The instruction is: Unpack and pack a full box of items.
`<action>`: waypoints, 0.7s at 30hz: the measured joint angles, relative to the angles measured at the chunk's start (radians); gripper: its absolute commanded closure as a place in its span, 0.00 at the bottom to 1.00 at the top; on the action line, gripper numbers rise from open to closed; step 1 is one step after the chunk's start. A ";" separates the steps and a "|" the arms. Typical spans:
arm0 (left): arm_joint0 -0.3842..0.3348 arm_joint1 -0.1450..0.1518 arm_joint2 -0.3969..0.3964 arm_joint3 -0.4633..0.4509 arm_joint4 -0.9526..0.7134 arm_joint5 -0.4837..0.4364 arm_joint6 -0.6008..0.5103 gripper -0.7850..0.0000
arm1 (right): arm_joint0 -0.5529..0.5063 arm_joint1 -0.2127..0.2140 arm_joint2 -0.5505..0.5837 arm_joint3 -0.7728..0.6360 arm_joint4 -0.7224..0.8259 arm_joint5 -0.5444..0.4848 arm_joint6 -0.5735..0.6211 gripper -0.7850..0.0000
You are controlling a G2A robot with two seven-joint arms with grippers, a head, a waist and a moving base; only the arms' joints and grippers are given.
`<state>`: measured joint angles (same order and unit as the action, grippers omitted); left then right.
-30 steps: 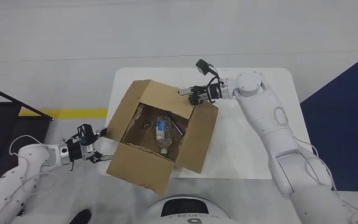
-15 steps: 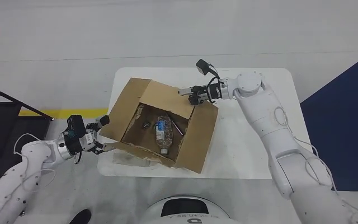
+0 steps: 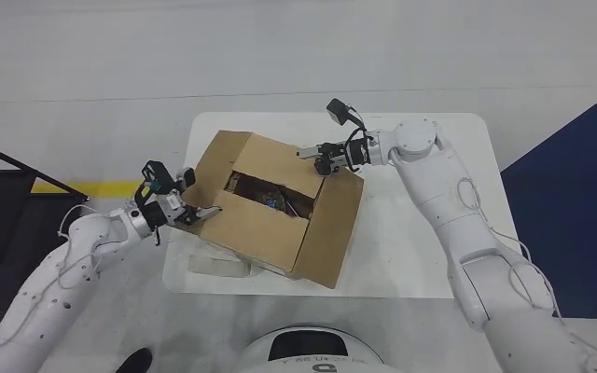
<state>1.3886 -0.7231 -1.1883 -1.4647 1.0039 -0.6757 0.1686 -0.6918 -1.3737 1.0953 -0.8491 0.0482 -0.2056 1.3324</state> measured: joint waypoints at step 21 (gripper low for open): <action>-0.015 -0.013 -0.190 0.360 -0.304 -0.018 0.062 0.00 | 0.000 0.000 0.000 0.000 0.000 0.000 0.000 0.00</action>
<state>1.3741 -0.7364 -1.3783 -1.1043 0.7000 -0.6941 0.2305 -0.6918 -1.3737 1.0953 -0.8491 0.0482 -0.2056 1.3324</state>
